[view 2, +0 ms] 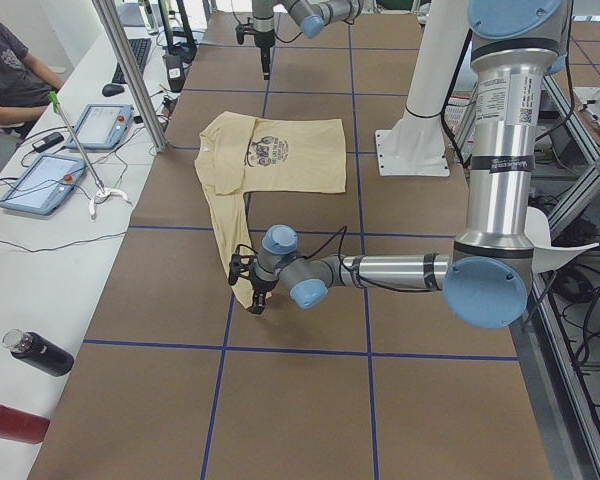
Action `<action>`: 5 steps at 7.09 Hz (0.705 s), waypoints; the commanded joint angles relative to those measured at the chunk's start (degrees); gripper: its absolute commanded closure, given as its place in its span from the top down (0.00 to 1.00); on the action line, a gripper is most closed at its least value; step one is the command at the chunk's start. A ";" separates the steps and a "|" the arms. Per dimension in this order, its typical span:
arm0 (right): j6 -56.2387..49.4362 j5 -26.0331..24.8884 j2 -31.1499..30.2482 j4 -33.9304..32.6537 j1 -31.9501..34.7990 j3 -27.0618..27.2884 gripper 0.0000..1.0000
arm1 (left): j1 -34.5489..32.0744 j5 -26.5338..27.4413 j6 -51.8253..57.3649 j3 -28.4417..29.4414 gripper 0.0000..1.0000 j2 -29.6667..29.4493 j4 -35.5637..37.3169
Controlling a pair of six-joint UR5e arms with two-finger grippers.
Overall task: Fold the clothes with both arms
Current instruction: 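Raise the right gripper off the shirt while the left gripper reaches the other cuff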
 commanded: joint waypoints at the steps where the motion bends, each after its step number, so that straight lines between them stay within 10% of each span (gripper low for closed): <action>1: -0.04 -0.02 -0.07 0.03 0.01 0.09 1.00 | 0.16 0.00 -0.14 -0.07 0.47 -0.01 0.00; 5: -0.04 0.06 -0.07 0.03 0.62 0.09 1.00 | 0.16 -0.26 -0.22 -0.42 0.10 -0.19 0.09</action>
